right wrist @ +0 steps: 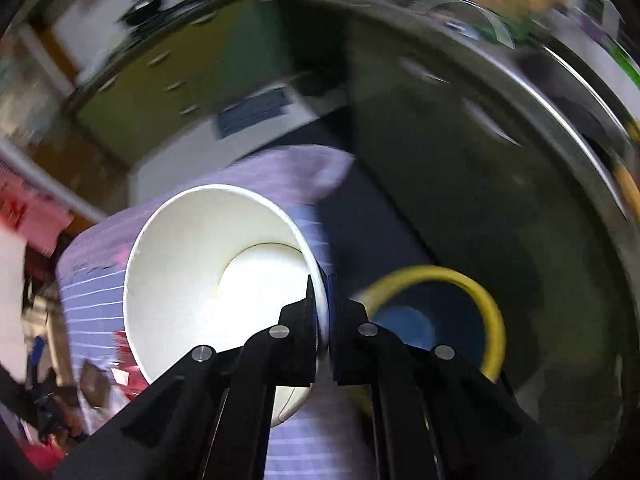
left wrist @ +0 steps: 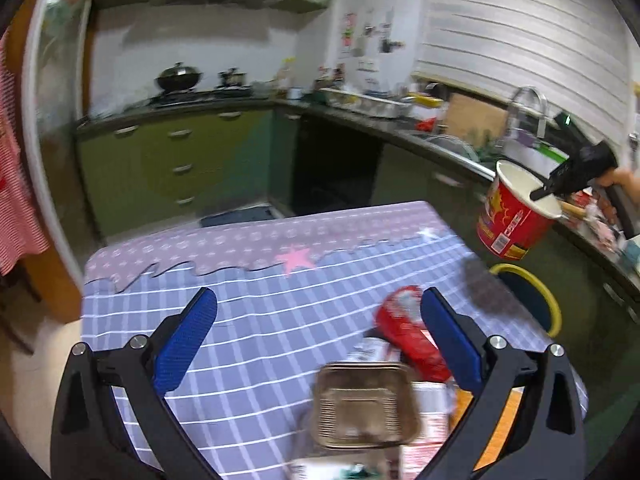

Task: Collect trash
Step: 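Carry the red bowl over the yellow-rimmed bin and open the right tool, then grasp the brown plastic tray with the left tool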

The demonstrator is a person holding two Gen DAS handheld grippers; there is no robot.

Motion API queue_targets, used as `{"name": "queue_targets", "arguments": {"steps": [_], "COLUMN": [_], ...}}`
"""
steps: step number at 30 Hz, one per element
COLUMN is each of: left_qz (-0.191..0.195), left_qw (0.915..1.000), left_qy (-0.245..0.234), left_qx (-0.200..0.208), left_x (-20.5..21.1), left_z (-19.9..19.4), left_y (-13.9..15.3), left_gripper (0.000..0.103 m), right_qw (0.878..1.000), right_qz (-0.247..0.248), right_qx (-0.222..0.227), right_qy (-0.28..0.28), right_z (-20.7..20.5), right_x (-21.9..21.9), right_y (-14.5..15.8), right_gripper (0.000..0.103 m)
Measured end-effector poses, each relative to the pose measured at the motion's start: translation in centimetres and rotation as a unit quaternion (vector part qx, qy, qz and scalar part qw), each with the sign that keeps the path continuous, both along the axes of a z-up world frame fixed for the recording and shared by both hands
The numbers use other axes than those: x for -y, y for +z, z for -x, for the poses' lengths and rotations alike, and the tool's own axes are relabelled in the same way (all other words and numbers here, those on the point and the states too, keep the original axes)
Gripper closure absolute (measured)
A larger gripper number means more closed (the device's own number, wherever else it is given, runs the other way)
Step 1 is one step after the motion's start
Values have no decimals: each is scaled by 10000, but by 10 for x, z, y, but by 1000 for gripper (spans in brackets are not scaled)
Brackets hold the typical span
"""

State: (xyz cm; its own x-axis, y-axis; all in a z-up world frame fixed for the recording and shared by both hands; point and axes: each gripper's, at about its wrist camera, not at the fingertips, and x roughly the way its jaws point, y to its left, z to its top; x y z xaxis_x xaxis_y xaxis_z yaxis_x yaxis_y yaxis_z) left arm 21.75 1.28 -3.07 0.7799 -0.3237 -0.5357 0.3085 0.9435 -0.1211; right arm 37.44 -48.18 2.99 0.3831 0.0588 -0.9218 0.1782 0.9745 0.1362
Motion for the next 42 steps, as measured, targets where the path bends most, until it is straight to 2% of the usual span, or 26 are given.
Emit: {"name": "queue_targets", "arguments": {"steps": [3,6,11,15,19,21,22,27,33,36,42], "left_qz": [36,-16,-44,-63,-76,-88,-96,-110,-208,-294,-426], "left_qw": [9994,9987,9985,9985,9984,9984,9984,9982,9949,9914,9767], "left_qy": [-347,-508,-537,-538,-530,-513,-501,-459,-579,-611,-502], "left_qx": [56,60,44,-76,-178,-210,-231,-382,-794,-1121,-2043], "left_x": [11,20,25,29,27,27,27,26,30,32,36], "left_z": [6,9,10,9,7,6,5,3,4,-1,-15], "left_y": [2,2,0,-2,-5,-6,-6,-7,-1,-5,-30], "left_gripper": [6,6,6,6,6,6,6,6,6,6,6], "right_qw": [9983,9941,9886,9851,9829,9823,9824,9839,9865,9867,9870], "right_qz": [33,-48,-233,-323,-353,-361,-361,-436,-515,-570,-697], "right_qx": [-147,-380,-732,-885,-923,-911,-903,-861,-833,-854,-871], "right_qy": [-556,-1010,-1292,-1437,-1556,-1595,-1598,-1503,-1313,-1264,-1153], "right_z": [30,51,57,54,58,60,59,57,58,60,62], "right_x": [59,105,134,149,159,163,162,150,135,132,129], "right_y": [-22,-61,-123,-155,-166,-167,-168,-167,-165,-167,-172], "right_gripper": [98,98,98,96,89,78,75,75,75,75,75]}}
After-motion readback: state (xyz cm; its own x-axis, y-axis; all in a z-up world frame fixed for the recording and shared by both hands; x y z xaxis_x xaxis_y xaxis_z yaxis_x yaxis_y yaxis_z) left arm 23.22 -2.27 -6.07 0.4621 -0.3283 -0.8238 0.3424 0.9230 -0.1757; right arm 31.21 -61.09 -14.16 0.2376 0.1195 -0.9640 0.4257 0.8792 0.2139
